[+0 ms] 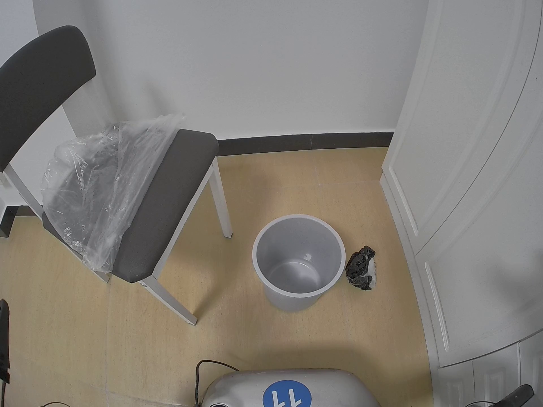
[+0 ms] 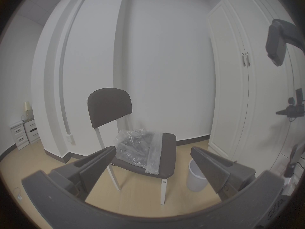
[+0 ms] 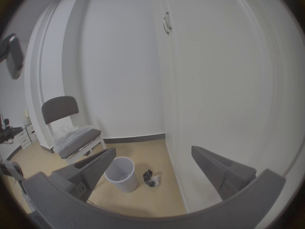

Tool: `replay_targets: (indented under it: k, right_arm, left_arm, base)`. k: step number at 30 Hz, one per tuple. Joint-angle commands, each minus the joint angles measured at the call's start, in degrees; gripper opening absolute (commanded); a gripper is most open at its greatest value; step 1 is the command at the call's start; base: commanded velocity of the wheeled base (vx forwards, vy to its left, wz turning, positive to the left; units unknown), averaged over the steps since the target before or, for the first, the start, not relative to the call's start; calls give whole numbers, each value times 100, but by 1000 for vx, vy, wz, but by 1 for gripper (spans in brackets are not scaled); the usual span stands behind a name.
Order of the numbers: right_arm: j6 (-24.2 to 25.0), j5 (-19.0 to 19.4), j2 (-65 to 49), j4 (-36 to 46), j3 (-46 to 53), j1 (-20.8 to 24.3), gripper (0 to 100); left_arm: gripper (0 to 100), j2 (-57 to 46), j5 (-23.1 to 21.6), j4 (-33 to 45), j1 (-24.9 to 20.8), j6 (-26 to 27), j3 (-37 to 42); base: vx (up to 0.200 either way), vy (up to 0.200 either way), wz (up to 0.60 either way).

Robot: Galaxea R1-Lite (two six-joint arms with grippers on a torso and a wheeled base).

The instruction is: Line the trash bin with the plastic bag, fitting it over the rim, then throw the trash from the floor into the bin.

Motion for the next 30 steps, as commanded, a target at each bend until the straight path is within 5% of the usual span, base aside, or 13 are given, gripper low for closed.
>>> replay_targets:
  k: [1,5,7,10,13,19,30]
  right_arm:
    - [233,-244,2126,-623,-1128,-39,100]
    - [514,-736,2846,-1159,-1242,603,100]
    - [672,-1184,3145,-1370,-1295,990,100]
    - [918,-2468,3989,-1880,-1541,2000,100]
    - [962,-2863,4481,-2346,-1743,2308,100]
    - [813,-2898,4841,-2627,-1866,2756,100]
    - [444,-2863,4877,-2557,-1655,3257,100]
  left_arm:
    - [100,1658,29,-24,4,127,-696]
    - [100,2387,91,-59,39,285,-933]
    - [100,2580,91,-103,13,312,-942]
    - [100,3160,91,-279,-181,426,-915]
    - [100,3574,144,-472,-286,602,-915]
    - [100,4022,785,-710,-304,1683,-968]
    - [100,4540,1286,-543,-558,3282,-1337]
  base:
    - [0,0,0]
    - [0,0,0]
    - [0,0,0]
    - [0,0,0]
    - [0,0,0]
    - [0,0,0]
    - [0,0,0]
